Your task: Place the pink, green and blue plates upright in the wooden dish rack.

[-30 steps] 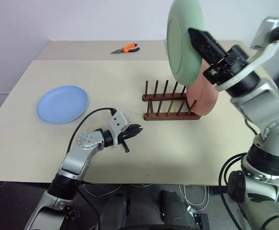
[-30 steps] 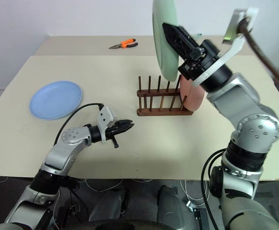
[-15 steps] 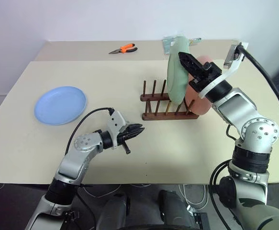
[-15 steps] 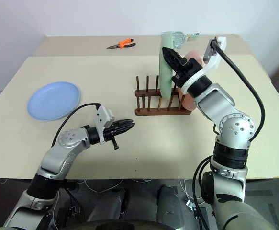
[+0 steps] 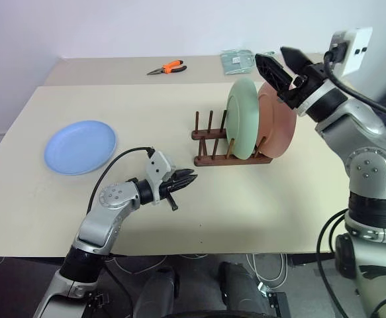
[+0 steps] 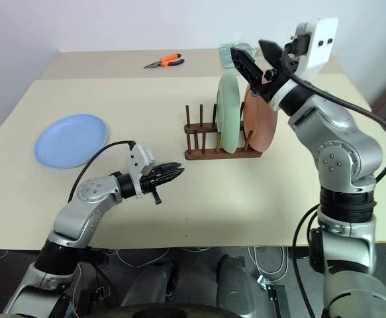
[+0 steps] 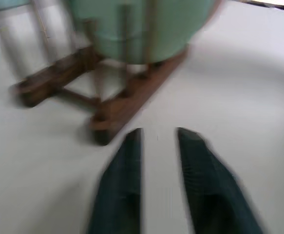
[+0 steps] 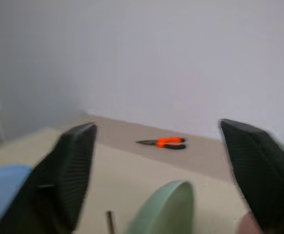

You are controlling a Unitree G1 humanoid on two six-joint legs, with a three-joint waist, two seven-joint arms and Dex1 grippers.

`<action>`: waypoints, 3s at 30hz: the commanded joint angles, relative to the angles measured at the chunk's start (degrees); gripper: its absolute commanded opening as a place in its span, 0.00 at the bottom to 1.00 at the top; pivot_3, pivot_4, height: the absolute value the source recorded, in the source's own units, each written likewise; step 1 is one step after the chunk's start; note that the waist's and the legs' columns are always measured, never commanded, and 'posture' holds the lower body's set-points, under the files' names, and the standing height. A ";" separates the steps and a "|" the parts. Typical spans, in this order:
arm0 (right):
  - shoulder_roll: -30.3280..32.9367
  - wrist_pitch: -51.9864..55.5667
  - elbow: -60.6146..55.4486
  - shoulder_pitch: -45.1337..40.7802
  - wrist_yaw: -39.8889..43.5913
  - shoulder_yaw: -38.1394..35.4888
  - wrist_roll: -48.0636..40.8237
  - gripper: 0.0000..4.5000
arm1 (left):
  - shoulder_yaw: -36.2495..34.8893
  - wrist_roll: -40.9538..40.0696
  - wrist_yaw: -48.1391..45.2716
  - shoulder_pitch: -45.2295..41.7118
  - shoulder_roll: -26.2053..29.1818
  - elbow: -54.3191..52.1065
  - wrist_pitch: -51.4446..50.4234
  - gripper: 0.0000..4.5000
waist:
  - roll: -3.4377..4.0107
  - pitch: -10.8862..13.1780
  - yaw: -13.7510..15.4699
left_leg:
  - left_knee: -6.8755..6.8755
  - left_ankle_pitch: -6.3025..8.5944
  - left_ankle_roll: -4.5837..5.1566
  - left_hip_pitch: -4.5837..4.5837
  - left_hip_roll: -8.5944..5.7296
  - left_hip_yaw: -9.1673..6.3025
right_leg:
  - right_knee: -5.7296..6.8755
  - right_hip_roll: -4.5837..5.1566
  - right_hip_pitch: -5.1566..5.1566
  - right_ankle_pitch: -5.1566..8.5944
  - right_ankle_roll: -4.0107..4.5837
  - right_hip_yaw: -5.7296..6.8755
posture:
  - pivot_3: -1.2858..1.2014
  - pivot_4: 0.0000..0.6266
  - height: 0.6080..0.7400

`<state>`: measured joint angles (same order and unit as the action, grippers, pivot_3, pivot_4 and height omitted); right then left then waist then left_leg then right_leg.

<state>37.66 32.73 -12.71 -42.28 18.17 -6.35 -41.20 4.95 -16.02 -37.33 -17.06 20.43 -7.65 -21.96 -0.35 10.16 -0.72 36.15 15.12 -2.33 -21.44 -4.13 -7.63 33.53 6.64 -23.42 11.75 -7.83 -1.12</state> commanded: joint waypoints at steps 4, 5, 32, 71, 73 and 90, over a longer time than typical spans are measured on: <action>1.13 -5.15 -9.68 -3.45 10.89 12.55 11.89 1.00 | -21.28 4.15 28.11 -8.97 -0.12 9.08 -0.84 0.97 | -0.15 -0.02 -0.51 | -0.10 0.00 -0.02 0.06 0.08 -0.05 | 0.04 -0.10 -0.06 0.10 -0.19 0.01 | 0.52 0.24 1.00; 0.49 -6.09 -10.30 -2.93 12.11 14.88 13.74 1.00 | -24.17 4.96 32.23 -9.58 0.41 9.51 -2.08 0.99 | -0.16 -0.03 -0.50 | -0.10 0.00 -0.02 0.06 0.08 -0.05 | 0.04 -0.10 -0.06 0.09 -0.18 0.01 | 0.52 0.24 1.00; -12.25 -11.18 -10.77 4.86 17.62 25.92 31.35 1.00 | -41.87 -18.12 42.14 -17.83 -5.14 4.84 -24.40 0.01 | -1.26 0.01 1.23 | 0.01 -0.14 -0.33 0.00 -0.07 -0.25 | 0.47 -0.05 -0.15 -0.02 -0.03 0.09 | 0.52 0.24 1.00; -37.31 5.29 -11.80 3.99 2.70 2.10 8.78 0.00 | -15.69 -3.39 17.46 -3.65 7.47 -0.39 4.97 0.56 | -1.38 0.14 0.85 | -0.12 -0.21 -0.43 0.02 -0.05 -0.37 | 0.48 -0.17 -0.15 -0.08 0.11 -0.07 | 0.52 0.24 1.00; -40.20 10.78 -14.23 4.87 -3.48 -1.42 2.21 0.00 | -9.72 -2.01 11.76 2.01 8.80 -3.55 5.55 0.56 | -1.27 0.20 0.36 | -0.20 -0.20 -0.42 0.02 -0.01 -0.35 | 0.50 -0.16 -0.23 0.00 0.26 -0.11 | 0.52 0.24 1.00; -40.17 17.26 -13.56 6.87 -18.04 -2.96 -6.91 0.00 | -3.29 -2.85 0.65 7.35 8.19 -8.53 4.75 0.56 | -0.86 0.10 -0.34 | -0.54 -0.24 -0.44 -0.02 0.11 -0.26 | 0.64 -0.33 -0.76 0.10 0.58 -0.18 | 0.52 0.24 1.00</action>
<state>-2.85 50.50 -26.32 -33.81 0.08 -9.43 -47.16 1.49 -18.85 -36.53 -9.41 28.77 -14.39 -17.28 -1.21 10.26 -1.06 35.61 14.88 -2.76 -21.46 -4.02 -7.90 34.17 6.31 -24.17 11.86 -7.25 -1.31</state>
